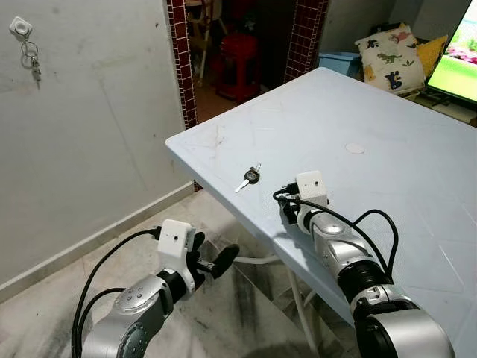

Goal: Hang keys on a hook

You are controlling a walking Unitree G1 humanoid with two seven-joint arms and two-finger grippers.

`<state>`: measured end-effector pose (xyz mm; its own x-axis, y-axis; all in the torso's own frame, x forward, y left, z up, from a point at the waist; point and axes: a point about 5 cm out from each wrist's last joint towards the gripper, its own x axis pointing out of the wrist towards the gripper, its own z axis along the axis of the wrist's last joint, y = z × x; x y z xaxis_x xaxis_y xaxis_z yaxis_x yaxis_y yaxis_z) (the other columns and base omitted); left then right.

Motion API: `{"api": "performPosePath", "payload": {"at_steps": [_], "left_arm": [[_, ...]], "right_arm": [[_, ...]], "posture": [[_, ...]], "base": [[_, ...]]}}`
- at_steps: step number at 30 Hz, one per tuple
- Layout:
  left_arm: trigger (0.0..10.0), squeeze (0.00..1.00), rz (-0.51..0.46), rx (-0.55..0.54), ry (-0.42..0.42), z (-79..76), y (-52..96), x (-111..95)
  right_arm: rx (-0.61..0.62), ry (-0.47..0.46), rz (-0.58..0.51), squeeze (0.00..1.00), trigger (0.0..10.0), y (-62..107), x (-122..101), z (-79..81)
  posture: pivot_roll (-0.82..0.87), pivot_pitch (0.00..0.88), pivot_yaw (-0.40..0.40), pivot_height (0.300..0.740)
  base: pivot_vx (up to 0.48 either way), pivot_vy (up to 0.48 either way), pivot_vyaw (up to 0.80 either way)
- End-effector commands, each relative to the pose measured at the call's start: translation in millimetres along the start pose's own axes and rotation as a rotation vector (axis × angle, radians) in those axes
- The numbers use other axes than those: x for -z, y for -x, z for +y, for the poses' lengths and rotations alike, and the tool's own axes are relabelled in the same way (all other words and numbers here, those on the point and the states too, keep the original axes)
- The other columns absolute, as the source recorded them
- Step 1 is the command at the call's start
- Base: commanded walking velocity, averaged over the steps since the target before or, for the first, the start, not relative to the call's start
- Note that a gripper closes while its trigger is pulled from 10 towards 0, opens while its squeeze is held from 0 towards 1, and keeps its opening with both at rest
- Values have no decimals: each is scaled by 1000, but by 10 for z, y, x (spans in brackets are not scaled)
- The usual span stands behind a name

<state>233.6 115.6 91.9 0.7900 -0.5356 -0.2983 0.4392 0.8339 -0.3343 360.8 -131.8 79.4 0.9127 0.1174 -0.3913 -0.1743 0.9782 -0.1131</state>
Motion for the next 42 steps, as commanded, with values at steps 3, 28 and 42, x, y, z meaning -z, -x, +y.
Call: {"api": "performPosePath", "payload": {"at_steps": [3,28,42], "left_arm": [[10000,0,6,8,23,10,3,10],[10000,0,-20,84,-151,-90,-1,-49],[10000,0,-143,8,-185,-24,-21,-172]], "right_arm": [[5,-32,5,0,0,-8,1,-19],[-44,-158,-14,0,0,-11,34,9],[-56,-155,-22,0,0,-21,5,20]], "posture": [[79,0,-34,740],[81,0,-31,740],[76,0,-35,740]], "base": [[0,0,0],[0,0,0],[0,0,0]]}}
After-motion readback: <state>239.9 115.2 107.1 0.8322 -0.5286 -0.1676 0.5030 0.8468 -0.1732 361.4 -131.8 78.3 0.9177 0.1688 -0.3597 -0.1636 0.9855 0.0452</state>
